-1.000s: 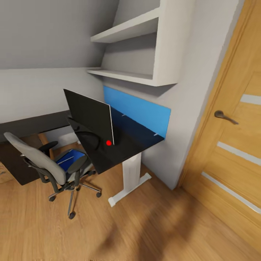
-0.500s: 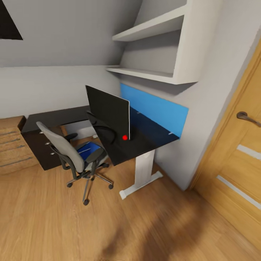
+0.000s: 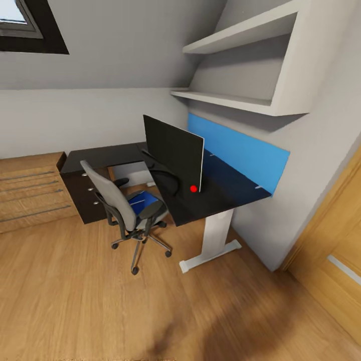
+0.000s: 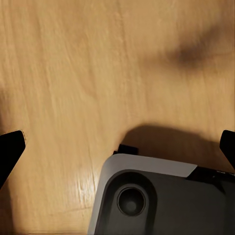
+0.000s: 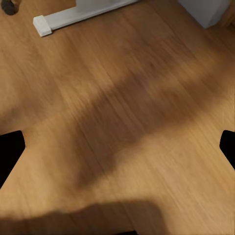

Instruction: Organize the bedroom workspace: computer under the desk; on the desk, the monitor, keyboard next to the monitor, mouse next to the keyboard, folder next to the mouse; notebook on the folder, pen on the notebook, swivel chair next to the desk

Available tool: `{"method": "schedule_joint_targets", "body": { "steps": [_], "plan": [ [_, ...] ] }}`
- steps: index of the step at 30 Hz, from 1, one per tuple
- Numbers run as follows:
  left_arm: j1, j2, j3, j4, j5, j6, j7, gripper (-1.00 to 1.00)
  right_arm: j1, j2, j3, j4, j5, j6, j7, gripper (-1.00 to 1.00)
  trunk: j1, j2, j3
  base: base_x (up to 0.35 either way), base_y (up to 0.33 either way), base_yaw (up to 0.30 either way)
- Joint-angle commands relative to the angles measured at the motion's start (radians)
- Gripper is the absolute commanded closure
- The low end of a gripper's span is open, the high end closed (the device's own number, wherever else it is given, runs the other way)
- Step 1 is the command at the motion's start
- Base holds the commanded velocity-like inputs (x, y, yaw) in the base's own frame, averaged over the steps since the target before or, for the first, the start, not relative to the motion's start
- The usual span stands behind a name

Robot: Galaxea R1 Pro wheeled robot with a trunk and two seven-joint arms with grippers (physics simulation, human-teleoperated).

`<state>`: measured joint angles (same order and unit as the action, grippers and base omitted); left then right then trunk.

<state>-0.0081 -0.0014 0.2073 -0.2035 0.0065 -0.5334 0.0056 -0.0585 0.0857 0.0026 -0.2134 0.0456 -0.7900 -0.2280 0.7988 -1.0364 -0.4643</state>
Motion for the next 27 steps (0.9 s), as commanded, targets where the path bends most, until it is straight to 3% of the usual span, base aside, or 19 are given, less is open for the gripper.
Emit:
{"method": "schedule_joint_targets", "body": {
  "steps": [1, 27],
  "plan": [
    [-0.001, 0.0, 0.001, 0.001, 0.0, -0.003, 0.001, -1.0, 0.0, 0.0, 0.0, 0.0, 0.005, -0.002, -0.006, -1.0, 0.0, -0.001, -0.002, 0.0, 0.0, 0.263],
    [-0.001, 0.001, 0.001, 0.001, 0.001, -0.001, 0.002, -1.0, 0.0, 0.0, 0.0, 0.0, 0.005, -0.002, -0.007, -1.0, 0.0, -0.001, -0.02, 0.0, 0.0, 0.263]
  ]
}}
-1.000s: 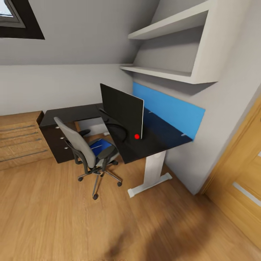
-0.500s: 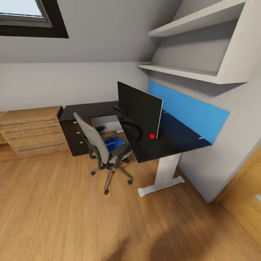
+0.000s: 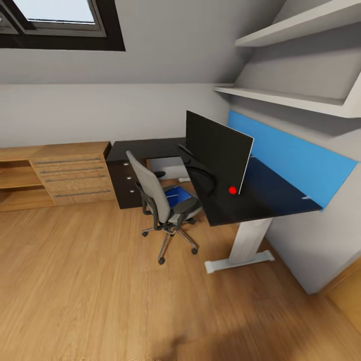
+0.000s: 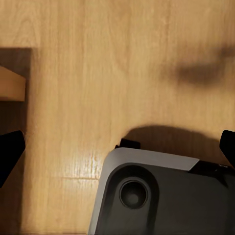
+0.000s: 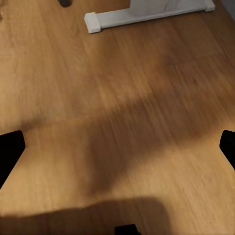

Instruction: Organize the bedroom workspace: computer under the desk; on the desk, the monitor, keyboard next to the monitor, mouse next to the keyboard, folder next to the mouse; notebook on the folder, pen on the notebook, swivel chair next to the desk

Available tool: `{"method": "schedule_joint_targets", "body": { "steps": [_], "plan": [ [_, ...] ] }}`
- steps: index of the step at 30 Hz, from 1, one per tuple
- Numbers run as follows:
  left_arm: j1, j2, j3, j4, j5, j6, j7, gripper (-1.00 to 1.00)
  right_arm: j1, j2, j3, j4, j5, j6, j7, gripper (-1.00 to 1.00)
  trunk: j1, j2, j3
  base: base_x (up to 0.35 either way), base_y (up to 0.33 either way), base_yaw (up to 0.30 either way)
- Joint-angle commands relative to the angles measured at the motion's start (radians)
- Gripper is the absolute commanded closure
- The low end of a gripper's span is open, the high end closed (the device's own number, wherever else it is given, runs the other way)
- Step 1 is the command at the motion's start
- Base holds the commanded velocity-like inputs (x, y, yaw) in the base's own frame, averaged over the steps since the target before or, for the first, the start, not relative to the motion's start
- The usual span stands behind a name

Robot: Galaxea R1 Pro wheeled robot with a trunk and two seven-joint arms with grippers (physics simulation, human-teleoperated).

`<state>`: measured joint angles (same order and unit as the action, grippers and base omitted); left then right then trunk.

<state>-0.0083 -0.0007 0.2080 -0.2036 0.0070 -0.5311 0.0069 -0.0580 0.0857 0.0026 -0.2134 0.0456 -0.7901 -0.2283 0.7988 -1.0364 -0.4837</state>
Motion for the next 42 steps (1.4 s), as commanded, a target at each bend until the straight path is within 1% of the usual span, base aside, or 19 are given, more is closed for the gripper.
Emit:
{"method": "schedule_joint_targets", "body": {
  "steps": [1, 33, 37, 42],
  "plan": [
    [-0.001, 0.0, 0.001, 0.001, 0.001, -0.003, 0.001, -1.0, 0.0, 0.0, 0.0, 0.0, 0.005, -0.001, -0.007, -1.0, 0.0, -0.001, -0.002, 0.0, 0.0, 0.263],
    [-0.001, 0.0, 0.001, 0.003, 0.002, -0.01, 0.001, -1.0, 0.0, 0.0, 0.0, 0.0, 0.004, -0.004, -0.007, -1.0, 0.0, -0.001, -0.018, -0.002, 0.0, 0.263],
    [-0.001, 0.001, 0.001, 0.003, 0.002, -0.01, 0.001, -1.0, 0.0, -0.001, 0.0, -0.001, 0.003, -0.007, -0.007, -1.0, 0.0, -0.001, -0.016, -0.173, 0.001, 0.2],
    [-0.001, 0.002, 0.001, 0.003, 0.002, -0.01, 0.0, -1.0, 0.0, -0.003, 0.0, -0.001, 0.003, -0.011, -0.006, -1.0, 0.0, -0.001, -0.01, -0.293, 0.062, 0.012]
  ]
}}
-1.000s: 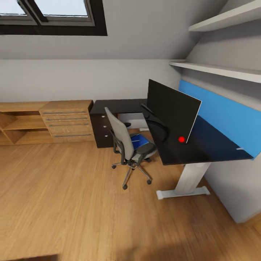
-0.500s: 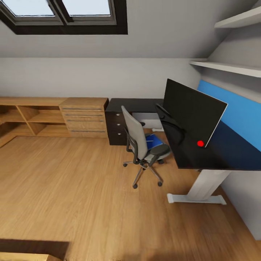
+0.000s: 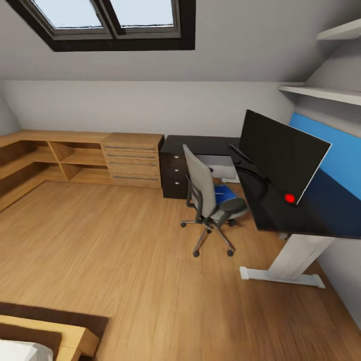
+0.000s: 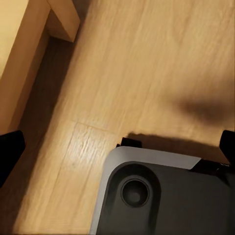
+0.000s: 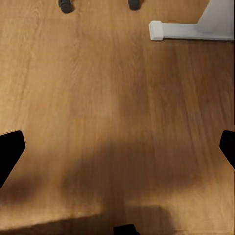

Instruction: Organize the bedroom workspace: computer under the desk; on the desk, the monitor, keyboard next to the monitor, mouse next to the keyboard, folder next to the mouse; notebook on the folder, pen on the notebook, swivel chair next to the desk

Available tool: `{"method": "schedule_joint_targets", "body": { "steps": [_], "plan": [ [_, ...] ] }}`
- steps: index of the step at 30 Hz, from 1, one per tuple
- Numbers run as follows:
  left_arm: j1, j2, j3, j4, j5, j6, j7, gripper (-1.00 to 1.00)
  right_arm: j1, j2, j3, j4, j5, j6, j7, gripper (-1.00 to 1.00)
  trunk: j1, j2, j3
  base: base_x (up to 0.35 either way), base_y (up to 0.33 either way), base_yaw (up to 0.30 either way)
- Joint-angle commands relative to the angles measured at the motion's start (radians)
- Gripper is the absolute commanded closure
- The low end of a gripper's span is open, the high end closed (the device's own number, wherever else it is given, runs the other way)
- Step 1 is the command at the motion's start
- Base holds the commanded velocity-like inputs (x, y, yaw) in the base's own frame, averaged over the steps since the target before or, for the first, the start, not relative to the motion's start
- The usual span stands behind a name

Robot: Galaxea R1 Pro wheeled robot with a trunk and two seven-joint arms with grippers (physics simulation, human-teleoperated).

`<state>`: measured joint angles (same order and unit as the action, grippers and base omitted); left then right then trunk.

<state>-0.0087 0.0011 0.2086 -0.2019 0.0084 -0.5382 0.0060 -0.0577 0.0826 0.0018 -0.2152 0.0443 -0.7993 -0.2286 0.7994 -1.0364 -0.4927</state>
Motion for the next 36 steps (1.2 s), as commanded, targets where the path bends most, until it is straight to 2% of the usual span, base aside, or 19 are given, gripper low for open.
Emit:
{"method": "schedule_joint_targets", "body": {
  "steps": [1, 8, 22, 36],
  "plan": [
    [-0.001, 0.0, 0.0, 0.001, 0.001, -0.004, 0.001, -1.0, -0.001, -0.001, 0.0, 0.001, 0.005, -0.002, -0.006, -1.0, -0.001, -0.001, 0.001, -0.322, 0.094, -0.097],
    [0.0, 0.0, 0.001, 0.001, 0.001, -0.005, 0.001, -1.0, -0.001, -0.003, 0.0, 0.0, 0.005, -0.003, -0.003, -1.0, -0.001, -0.001, 0.01, -0.2, 0.05, -0.141],
    [0.0, 0.0, 0.002, 0.001, 0.001, -0.006, 0.0, -1.0, -0.001, -0.004, 0.001, 0.0, 0.006, -0.003, 0.001, -1.0, -0.001, -0.001, 0.029, -0.004, 0.01, -0.207],
    [-0.001, -0.001, 0.002, 0.001, -0.001, -0.005, 0.0, -1.0, -0.001, -0.004, 0.001, 0.0, 0.006, -0.003, 0.001, -1.0, -0.001, -0.001, 0.046, 0.199, 0.106, -0.228]
  ]
}}
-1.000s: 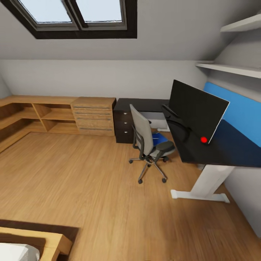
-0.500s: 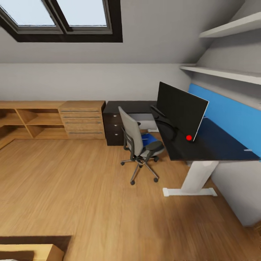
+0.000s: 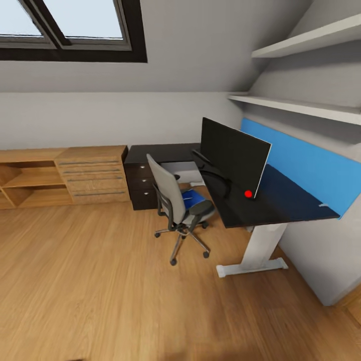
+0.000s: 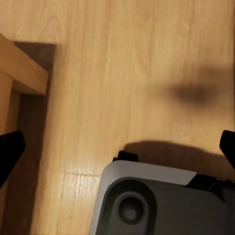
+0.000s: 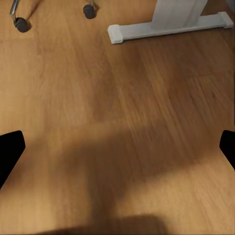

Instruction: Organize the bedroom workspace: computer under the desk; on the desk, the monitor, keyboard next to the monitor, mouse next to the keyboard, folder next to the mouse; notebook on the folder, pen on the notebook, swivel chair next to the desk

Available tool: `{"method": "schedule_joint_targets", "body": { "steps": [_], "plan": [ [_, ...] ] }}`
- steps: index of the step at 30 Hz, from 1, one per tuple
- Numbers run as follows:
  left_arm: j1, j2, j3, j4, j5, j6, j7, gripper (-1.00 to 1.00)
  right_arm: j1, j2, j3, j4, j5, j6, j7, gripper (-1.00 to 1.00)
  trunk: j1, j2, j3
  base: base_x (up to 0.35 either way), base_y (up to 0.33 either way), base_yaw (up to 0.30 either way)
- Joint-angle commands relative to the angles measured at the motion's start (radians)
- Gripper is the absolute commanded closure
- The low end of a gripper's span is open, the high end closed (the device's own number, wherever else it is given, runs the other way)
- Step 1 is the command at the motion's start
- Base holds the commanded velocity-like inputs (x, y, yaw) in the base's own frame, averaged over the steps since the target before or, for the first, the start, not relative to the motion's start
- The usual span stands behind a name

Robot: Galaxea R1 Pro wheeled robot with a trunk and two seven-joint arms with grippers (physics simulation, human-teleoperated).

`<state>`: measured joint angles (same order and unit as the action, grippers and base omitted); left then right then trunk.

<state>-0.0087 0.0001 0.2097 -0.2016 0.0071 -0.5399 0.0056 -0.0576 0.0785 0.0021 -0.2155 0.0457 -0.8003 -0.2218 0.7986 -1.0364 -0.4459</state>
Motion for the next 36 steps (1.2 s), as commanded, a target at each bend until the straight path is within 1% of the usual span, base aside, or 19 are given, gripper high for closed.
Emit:
{"method": "schedule_joint_targets", "body": {
  "steps": [1, 7, 14, 18, 21, 30, 32, 35, 36],
  "plan": [
    [0.0, 0.0, 0.0, 0.001, 0.001, -0.003, 0.001, -1.0, -0.001, 0.0, 0.0, 0.001, 0.005, -0.002, -0.006, -1.0, 0.0, -0.001, 0.0, 0.103, 0.093, -0.188],
    [0.0, -0.001, -0.001, 0.001, -0.001, -0.004, 0.0, -1.0, -0.001, 0.002, 0.0, 0.001, 0.004, -0.001, -0.007, -1.0, 0.0, -0.001, 0.003, 0.184, 0.149, -0.088],
    [0.0, 0.0, -0.002, -0.002, -0.002, -0.005, -0.002, -1.0, -0.001, 0.002, -0.001, 0.0, 0.003, 0.0, -0.007, -1.0, 0.0, -0.001, 0.004, 0.177, 0.04, -0.012],
    [0.0, -0.002, 0.001, -0.045, 0.0, -0.029, 0.0, -1.0, -0.001, 0.0, -0.001, -0.001, 0.003, 0.0, -0.007, -1.0, 0.0, -0.001, 0.004, 0.015, 0.003, -0.001],
    [0.0, -0.002, -0.001, -0.065, 0.003, -0.035, 0.003, -1.0, -0.001, 0.001, -0.001, -0.002, 0.004, 0.005, -0.007, -1.0, 0.012, -0.022, -0.006, 0.002, 0.0, 0.0],
    [0.0, -0.002, 0.0, -0.07, 0.005, -0.027, 0.004, -1.0, -0.001, 0.003, -0.001, -0.002, 0.003, 0.005, -0.008, -1.0, 0.046, -0.085, -0.034, 0.0, 0.0, 0.0],
    [0.0, -0.001, 0.0, -0.081, 0.006, -0.019, 0.003, -1.0, -0.001, 0.005, -0.001, -0.002, 0.002, 0.006, -0.008, -1.0, 0.054, -0.099, -0.04, 0.0, 0.0, 0.0],
    [0.0, -0.001, 0.001, -0.121, 0.007, 0.015, 0.002, -1.0, -0.001, 0.005, -0.001, -0.003, 0.003, 0.003, -0.007, -1.0, 0.065, -0.12, -0.049, 0.0, 0.0, 0.0],
    [0.0, -0.001, 0.002, -0.156, 0.007, 0.049, 0.003, -1.0, -0.001, 0.005, -0.001, -0.005, 0.003, 0.001, -0.007, -1.0, 0.069, -0.127, -0.053, 0.0, 0.0, 0.0]
  ]
}}
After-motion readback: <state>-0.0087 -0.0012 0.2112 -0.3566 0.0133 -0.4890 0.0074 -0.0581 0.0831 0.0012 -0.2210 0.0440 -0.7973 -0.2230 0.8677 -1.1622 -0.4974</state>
